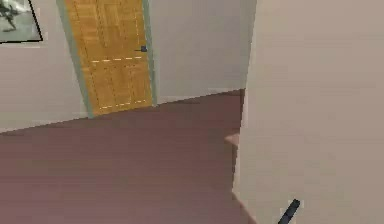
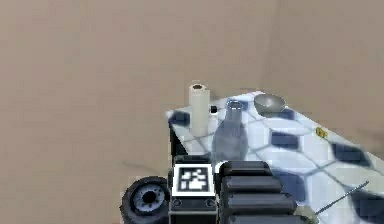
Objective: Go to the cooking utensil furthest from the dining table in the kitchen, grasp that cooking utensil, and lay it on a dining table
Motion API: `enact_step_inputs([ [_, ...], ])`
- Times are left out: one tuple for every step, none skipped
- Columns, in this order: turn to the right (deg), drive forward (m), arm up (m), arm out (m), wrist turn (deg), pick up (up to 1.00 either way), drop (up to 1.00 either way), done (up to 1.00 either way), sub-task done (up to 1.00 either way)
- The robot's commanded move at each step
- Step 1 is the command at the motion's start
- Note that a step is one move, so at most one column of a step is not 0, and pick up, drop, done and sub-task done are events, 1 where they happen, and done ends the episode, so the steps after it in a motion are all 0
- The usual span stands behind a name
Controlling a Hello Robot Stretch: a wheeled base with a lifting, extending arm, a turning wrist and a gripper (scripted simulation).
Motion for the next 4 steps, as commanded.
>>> enact_step_inputs([
  [-24.0,0.00,0.00,0.00,0.0,0.00,0.00,0.00,0.00],
  [0.0,0.20,0.00,0.00,0.0,0.00,0.00,0.00,0.00],
  [-45.0,0.00,0.00,0.00,0.0,0.00,0.00,0.00,0.00],
  [-21.0,0.00,0.00,0.00,0.0,0.00,0.00,0.00,0.00],
])
